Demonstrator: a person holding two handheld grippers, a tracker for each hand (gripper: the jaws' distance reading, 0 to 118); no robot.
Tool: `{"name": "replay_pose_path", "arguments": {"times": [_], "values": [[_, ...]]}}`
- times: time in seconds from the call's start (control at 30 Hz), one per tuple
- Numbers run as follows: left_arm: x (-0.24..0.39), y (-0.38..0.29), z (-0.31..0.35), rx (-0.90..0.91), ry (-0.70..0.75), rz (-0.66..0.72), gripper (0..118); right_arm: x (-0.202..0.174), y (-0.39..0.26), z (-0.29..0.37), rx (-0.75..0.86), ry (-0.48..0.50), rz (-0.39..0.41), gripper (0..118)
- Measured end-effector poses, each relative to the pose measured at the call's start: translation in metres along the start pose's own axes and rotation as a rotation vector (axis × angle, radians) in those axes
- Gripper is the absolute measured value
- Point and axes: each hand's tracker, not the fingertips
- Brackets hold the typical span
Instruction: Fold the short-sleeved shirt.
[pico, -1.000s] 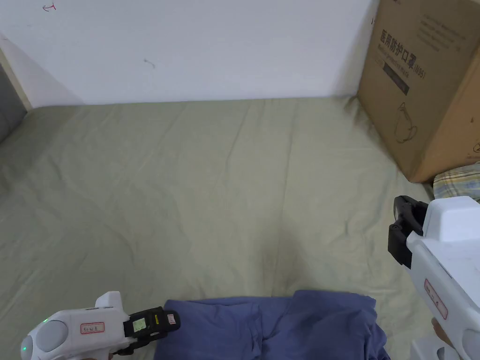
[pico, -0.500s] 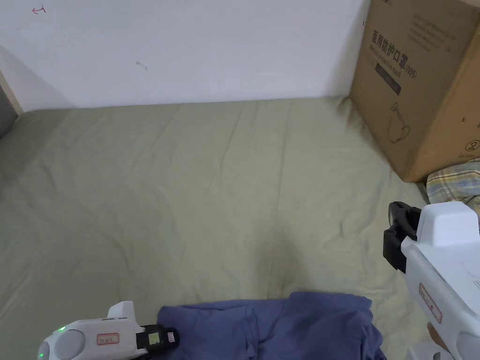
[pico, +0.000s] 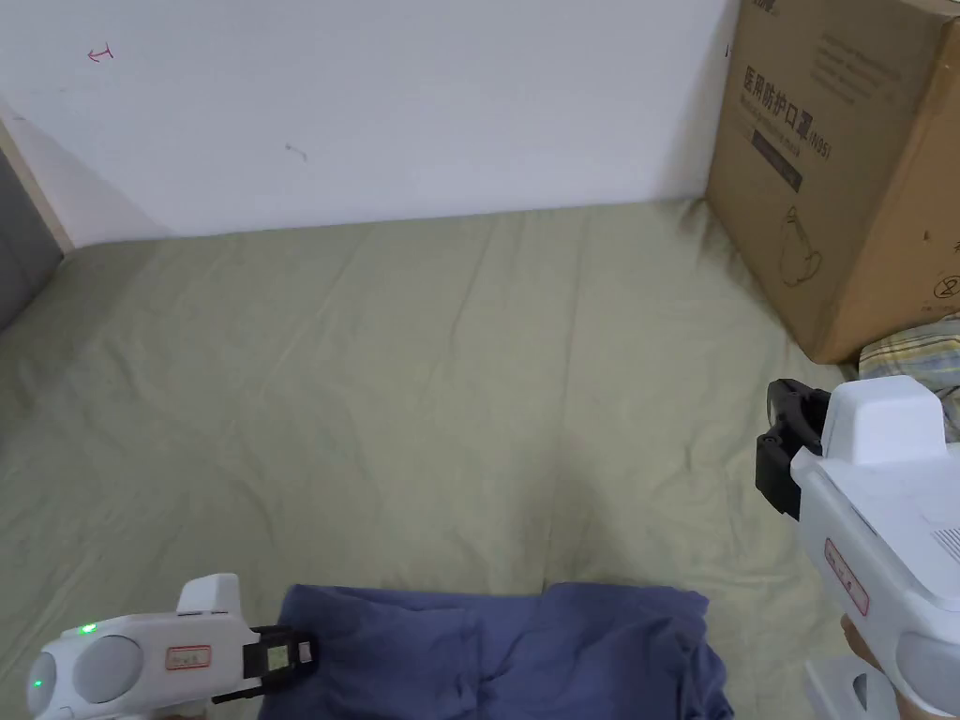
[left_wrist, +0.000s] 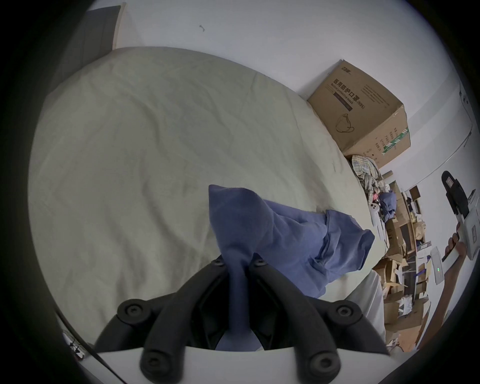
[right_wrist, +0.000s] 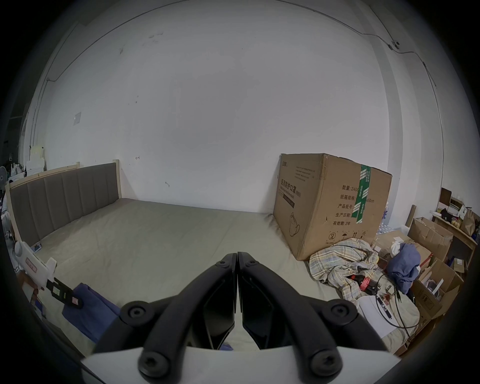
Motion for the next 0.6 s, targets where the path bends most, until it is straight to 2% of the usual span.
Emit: {"name": "replay_pose_path", "arguments": {"times": [0.23,0.4,0.6], "values": [[-0.024,0.013,0.04,0.023,0.113,0.036,9,-0.001,0.001,0.002,0.016,0.021,-0.012,1],[0.025,0.018,0.038,-0.003,0.095,0.053,9,0.001,0.001,0.002,0.02,0.029,-0.023,1],[0.116,0.023,0.015,-0.053,0.0,-0.067,9,0.009,0.0,0.007,0.029,0.03,-0.03,1]]}}
